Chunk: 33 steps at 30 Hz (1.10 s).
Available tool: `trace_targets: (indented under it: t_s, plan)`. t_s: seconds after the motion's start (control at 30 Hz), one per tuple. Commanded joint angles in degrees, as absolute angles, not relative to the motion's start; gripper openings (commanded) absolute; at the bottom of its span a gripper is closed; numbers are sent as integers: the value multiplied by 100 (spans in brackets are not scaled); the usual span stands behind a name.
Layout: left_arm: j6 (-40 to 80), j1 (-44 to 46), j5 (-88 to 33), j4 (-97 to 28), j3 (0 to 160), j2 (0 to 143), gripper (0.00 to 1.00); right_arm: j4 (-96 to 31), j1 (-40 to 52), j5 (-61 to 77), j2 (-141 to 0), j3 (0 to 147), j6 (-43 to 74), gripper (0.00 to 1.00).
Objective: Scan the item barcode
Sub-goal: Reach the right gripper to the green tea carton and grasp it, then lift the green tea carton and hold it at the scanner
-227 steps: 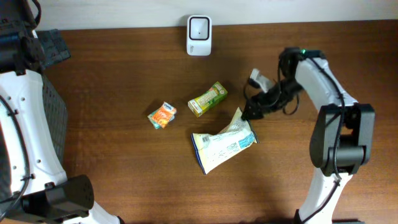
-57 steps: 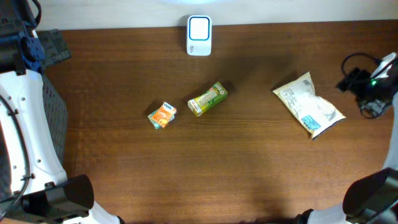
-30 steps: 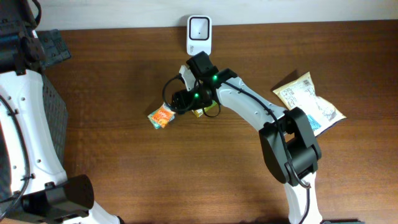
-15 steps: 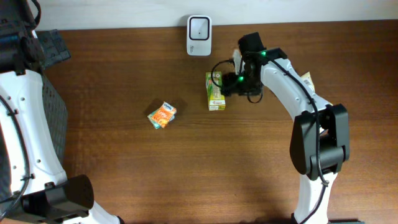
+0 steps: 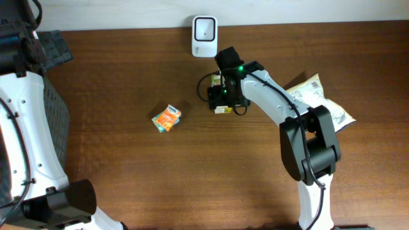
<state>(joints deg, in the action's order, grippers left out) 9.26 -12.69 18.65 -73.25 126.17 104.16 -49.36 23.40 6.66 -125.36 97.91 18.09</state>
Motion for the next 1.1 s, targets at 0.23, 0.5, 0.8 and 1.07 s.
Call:
trace_targets:
  t_s: [0.23,0.5,0.8,1.07]
  plan:
    - [978,-1304,1863,-7319,12619,10427,99,-4705,2314,239,-12816,9736,1935,72]
    - [978,-1304,1863,-7321,12619,10427,99,-4541,2311,318,-12881,9727,1695,34]
    - [978,-1304,1863,-7319,12619,10427,99,-5194,2018,2847,-11946,10022,493,6]
    - [978,-1304,1863,-7319,12619,10427,99,-5264,705,7461,-10962,10022,-451,9]
